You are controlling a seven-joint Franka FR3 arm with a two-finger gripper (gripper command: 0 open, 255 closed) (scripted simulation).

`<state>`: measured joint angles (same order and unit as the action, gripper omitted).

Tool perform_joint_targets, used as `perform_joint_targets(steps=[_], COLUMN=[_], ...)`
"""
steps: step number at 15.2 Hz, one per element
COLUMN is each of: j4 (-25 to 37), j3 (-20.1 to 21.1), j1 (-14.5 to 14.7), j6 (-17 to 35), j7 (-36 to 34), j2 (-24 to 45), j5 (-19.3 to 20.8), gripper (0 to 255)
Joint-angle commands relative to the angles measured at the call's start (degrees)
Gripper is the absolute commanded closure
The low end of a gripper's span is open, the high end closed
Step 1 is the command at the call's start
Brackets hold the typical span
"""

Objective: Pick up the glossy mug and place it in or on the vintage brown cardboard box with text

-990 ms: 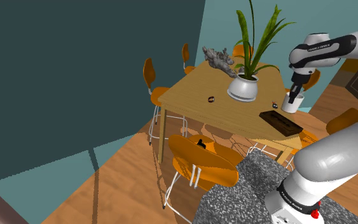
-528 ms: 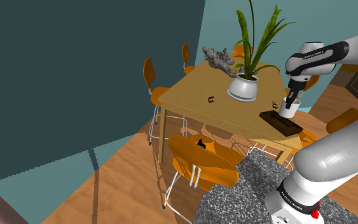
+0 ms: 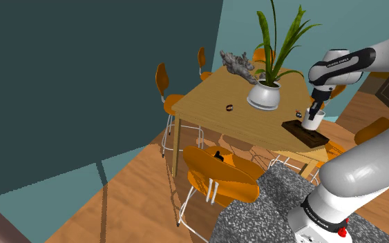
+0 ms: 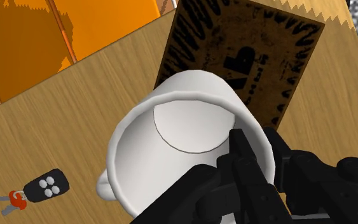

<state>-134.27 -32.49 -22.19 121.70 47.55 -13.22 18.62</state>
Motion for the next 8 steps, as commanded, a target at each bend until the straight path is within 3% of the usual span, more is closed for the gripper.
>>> perform_joint_targets(steps=[1, 2, 7, 8], j4=[0.0, 0.0, 0.0, 1.1], j3=[0.0, 0.0, 0.0, 0.5], j1=[0.0, 0.0, 0.0, 0.1], j6=[0.0, 0.0, 0.0, -2.1], j7=[0.0, 0.0, 0.0, -0.2], j2=[0.0, 0.0, 0.0, -1.0], j5=[0.0, 0.0, 0.0, 0.1], gripper=[255, 0, 0, 0])
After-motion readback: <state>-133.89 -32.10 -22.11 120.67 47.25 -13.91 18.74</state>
